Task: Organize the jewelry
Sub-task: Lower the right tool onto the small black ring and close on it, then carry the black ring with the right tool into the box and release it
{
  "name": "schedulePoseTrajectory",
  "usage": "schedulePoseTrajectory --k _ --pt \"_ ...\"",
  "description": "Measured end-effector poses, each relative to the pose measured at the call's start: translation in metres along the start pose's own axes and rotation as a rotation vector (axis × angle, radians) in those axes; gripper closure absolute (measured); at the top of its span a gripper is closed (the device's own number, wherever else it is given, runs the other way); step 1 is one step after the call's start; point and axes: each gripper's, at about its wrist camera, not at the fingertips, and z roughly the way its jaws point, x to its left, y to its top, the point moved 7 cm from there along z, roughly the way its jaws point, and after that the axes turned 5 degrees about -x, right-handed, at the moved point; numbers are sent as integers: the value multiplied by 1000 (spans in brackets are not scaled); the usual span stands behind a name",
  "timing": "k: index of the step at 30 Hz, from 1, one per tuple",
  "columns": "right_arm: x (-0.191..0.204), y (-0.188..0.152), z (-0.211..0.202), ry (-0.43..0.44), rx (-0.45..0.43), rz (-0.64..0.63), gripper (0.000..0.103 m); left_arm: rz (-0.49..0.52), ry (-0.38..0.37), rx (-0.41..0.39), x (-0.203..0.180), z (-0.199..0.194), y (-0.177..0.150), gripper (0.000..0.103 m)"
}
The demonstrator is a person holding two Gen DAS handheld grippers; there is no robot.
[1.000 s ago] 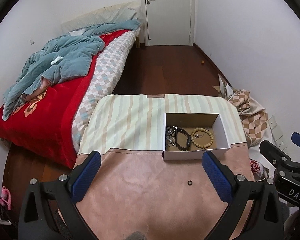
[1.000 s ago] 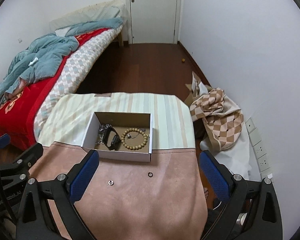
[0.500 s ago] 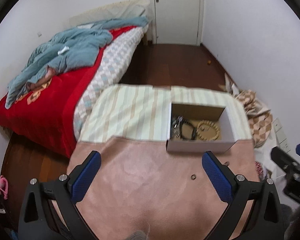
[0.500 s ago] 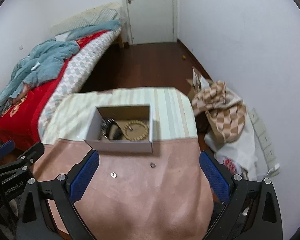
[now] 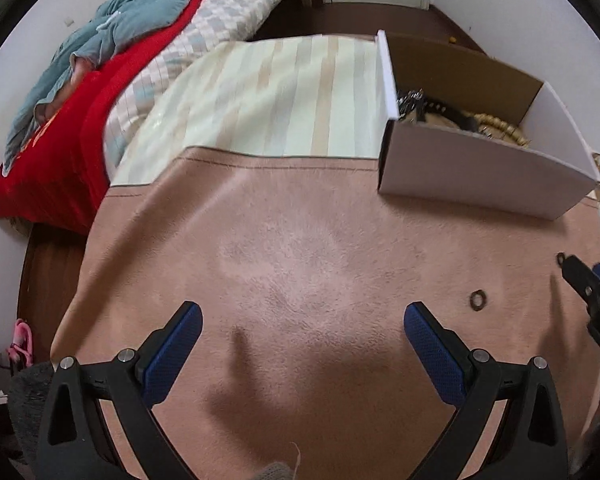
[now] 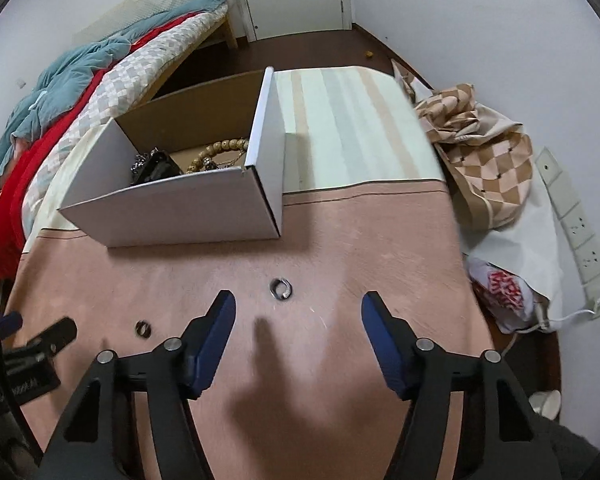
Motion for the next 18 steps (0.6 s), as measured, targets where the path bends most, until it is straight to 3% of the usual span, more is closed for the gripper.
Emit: schedulePoseTrajectory --k 5,6,7,8,18 --pt "12 0 12 -48 -37 -80 61 19 1 14 -5 8 -1 0" --pt "13 -1 13 -71 -42 -100 69 23 -1 13 -6 8 -1 0" --pt "14 -2 12 -70 -49 -108 85 26 -2 12 -7 7 -2 0" --pt "15 -2 10 -70 -51 -109 90 31 -4 11 -8 5 -3 0" --pt "-15 -10 -25 -63 -66 6 90 52 -158 2 -58 -8 -5 1"
